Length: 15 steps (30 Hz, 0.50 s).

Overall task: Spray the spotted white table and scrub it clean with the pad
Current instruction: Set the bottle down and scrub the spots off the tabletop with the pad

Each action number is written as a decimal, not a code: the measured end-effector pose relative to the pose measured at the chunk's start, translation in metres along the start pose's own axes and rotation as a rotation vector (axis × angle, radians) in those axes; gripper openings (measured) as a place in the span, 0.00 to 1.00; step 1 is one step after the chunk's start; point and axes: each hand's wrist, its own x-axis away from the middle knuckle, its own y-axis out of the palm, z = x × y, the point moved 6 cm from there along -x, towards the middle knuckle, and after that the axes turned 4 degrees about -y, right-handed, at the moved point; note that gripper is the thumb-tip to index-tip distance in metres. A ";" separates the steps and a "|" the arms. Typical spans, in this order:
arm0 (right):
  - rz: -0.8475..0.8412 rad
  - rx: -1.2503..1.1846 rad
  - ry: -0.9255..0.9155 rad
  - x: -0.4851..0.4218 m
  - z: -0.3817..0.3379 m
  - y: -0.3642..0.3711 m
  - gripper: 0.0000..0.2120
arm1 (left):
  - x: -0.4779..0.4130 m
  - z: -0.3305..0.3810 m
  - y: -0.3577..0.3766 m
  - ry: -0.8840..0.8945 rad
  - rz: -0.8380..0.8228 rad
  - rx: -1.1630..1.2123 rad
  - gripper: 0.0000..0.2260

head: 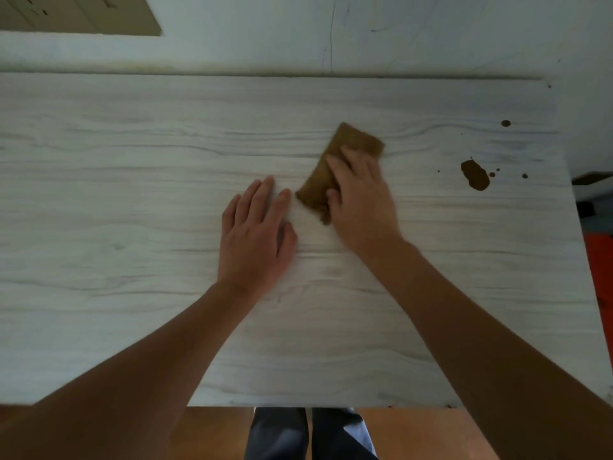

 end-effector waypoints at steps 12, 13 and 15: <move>-0.172 0.083 -0.057 0.106 0.047 -0.030 0.26 | 0.021 -0.047 -0.020 0.026 -0.025 -0.001 0.24; -0.150 0.082 -0.028 0.093 0.048 -0.032 0.26 | 0.027 -0.064 -0.025 0.017 -0.024 -0.024 0.25; -0.081 0.064 0.030 0.060 0.039 -0.028 0.26 | 0.038 -0.093 -0.032 0.012 -0.032 -0.055 0.26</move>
